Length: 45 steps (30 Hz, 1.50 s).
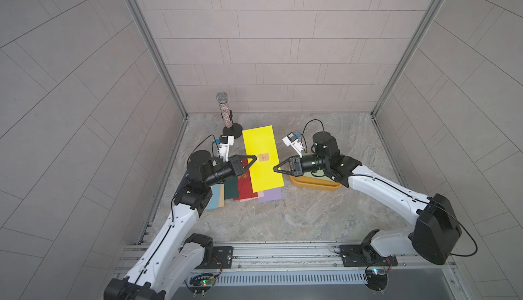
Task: Put the sealed envelopes into the storage box
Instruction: Pick up the envelope from the center of the board, then place the envelope in the storage box.
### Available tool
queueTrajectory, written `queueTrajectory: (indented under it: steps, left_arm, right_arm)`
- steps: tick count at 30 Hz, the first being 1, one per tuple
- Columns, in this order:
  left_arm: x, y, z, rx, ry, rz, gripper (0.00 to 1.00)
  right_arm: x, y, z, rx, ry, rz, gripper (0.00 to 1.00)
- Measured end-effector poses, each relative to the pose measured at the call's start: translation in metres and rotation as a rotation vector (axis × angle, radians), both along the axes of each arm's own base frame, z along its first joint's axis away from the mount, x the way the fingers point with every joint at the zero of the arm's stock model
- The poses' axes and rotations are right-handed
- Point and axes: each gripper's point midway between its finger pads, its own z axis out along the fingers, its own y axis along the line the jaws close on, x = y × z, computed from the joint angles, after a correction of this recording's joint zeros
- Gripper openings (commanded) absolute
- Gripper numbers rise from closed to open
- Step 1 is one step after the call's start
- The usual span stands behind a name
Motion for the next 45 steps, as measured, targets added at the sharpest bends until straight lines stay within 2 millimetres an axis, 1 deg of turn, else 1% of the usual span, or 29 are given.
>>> queueTrajectory:
  steps: [1, 3, 4, 6, 8, 9, 11, 13, 15, 17, 19, 20, 22, 25, 27, 28, 31, 34, 36, 39, 42, 45]
  left_arm:
    - [-0.001, 0.000, -0.002, 0.008, 0.004, -0.001, 0.00]
    - [-0.002, 0.002, -0.006, 0.044, 0.008, 0.006, 0.00]
    - [-0.001, 0.004, -0.007, 0.074, 0.004, 0.017, 0.00]
    - [0.000, 0.009, -0.006, 0.130, -0.010, 0.037, 0.00]
    - [0.001, 0.011, 0.003, 0.181, -0.058, 0.047, 0.00]
    - [0.002, 0.012, 0.010, 0.212, -0.094, 0.054, 0.00]
    - [0.006, 0.012, 0.023, 0.270, -0.168, 0.053, 0.00]
    - [0.011, 0.007, 0.035, 0.336, -0.255, 0.037, 0.00]
    - [0.019, -0.003, 0.042, 0.401, -0.326, 0.006, 0.00]
    - [0.027, -0.018, 0.045, 0.475, -0.393, -0.057, 0.00]
    - [0.039, -0.039, 0.045, 0.550, -0.461, -0.144, 0.00]
    - [0.045, -0.050, 0.043, 0.584, -0.489, -0.189, 0.00]
    - [0.058, -0.074, 0.034, 0.648, -0.541, -0.285, 0.00]
    - [0.071, -0.111, 0.013, 0.755, -0.611, -0.446, 0.00]
    - [0.075, -0.138, -0.001, 0.822, -0.661, -0.561, 0.00]
    - [0.076, -0.155, -0.008, 0.853, -0.693, -0.629, 0.00]
    - [0.077, -0.190, -0.029, 0.915, -0.761, -0.780, 0.00]
    - [0.075, -0.215, -0.049, 0.946, -0.797, -0.906, 0.00]
    - [0.077, -0.228, -0.060, 0.970, -0.817, -0.965, 0.00]
    - [0.081, -0.242, -0.079, 1.012, -0.836, -1.027, 0.00]
    - [0.078, -0.246, -0.102, 1.045, -0.819, -1.091, 0.00]
    - [0.077, -0.247, -0.122, 1.081, -0.800, -1.136, 0.00]
  right_arm:
    - [0.002, -0.002, -0.004, -0.016, -0.002, -0.012, 0.40]
    - [0.010, -0.010, -0.011, -0.062, -0.016, -0.064, 0.47]
    - [0.017, -0.018, -0.016, -0.097, -0.028, -0.111, 0.50]
    - [0.031, -0.041, -0.023, -0.173, -0.068, -0.221, 0.52]
    - [0.041, -0.070, -0.029, -0.261, -0.140, -0.352, 0.52]
    - [0.043, -0.087, -0.033, -0.312, -0.181, -0.416, 0.52]
    - [0.040, -0.116, -0.045, -0.404, -0.244, -0.514, 0.50]
    - [0.033, -0.145, -0.064, -0.505, -0.287, -0.598, 0.46]
    - [0.025, -0.169, -0.084, -0.592, -0.304, -0.659, 0.43]
    - [0.017, -0.190, -0.101, -0.662, -0.311, -0.716, 0.41]
    - [0.005, -0.206, -0.117, -0.706, -0.309, -0.756, 0.38]
    - [0.001, -0.214, -0.122, -0.727, -0.307, -0.773, 0.37]
    - [-0.007, -0.226, -0.125, -0.750, -0.311, -0.810, 0.36]
    - [-0.013, -0.236, -0.121, -0.741, -0.329, -0.856, 0.34]
    - [-0.016, -0.238, -0.119, -0.738, -0.338, -0.866, 0.34]
    - [-0.017, -0.237, -0.119, -0.737, -0.344, -0.864, 0.33]
    - [-0.018, -0.235, -0.121, -0.750, -0.347, -0.855, 0.32]
    - [-0.018, -0.237, -0.122, -0.756, -0.347, -0.859, 0.31]
    - [-0.019, -0.238, -0.122, -0.754, -0.350, -0.864, 0.31]
    - [-0.022, -0.240, -0.121, -0.750, -0.359, -0.870, 0.31]
    - [-0.022, -0.240, -0.120, -0.746, -0.365, -0.874, 0.31]
    - [-0.022, -0.240, -0.124, -0.764, -0.355, -0.865, 0.31]
